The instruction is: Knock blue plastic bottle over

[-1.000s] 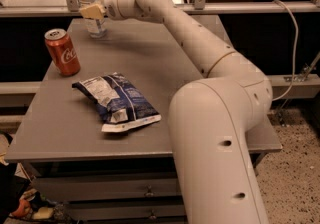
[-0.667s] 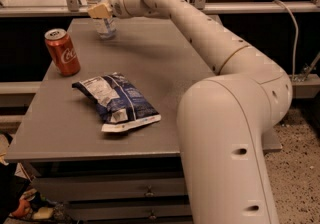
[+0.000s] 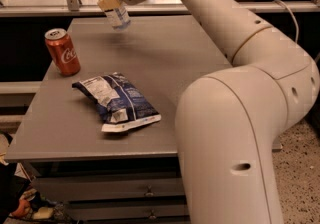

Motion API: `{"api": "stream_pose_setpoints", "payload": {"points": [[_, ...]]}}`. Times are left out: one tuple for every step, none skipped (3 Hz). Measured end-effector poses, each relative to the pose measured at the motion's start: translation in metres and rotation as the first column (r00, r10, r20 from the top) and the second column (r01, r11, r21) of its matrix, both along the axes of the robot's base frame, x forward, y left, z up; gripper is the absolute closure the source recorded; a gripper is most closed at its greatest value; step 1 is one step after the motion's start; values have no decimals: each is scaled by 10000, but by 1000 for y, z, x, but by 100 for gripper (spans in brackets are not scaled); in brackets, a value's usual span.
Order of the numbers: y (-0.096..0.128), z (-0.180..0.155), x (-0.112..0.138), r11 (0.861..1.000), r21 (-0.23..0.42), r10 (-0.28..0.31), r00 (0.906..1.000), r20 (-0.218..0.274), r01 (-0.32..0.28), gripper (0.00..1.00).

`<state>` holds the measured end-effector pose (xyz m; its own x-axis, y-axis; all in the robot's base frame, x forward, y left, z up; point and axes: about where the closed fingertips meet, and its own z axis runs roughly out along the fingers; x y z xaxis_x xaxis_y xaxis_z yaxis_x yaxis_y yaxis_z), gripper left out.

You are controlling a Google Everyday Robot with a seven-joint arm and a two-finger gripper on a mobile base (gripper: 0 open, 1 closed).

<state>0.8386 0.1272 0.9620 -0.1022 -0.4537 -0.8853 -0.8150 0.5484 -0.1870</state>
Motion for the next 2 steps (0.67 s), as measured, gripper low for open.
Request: {"api": "stream_pose_setpoints", "payload": {"points": [[-13,8,-6,9933,-1152,-74,9998,-165,55,100],[-23,2,-14,9714,-2370,-241,9984,-511,113,100]]}}
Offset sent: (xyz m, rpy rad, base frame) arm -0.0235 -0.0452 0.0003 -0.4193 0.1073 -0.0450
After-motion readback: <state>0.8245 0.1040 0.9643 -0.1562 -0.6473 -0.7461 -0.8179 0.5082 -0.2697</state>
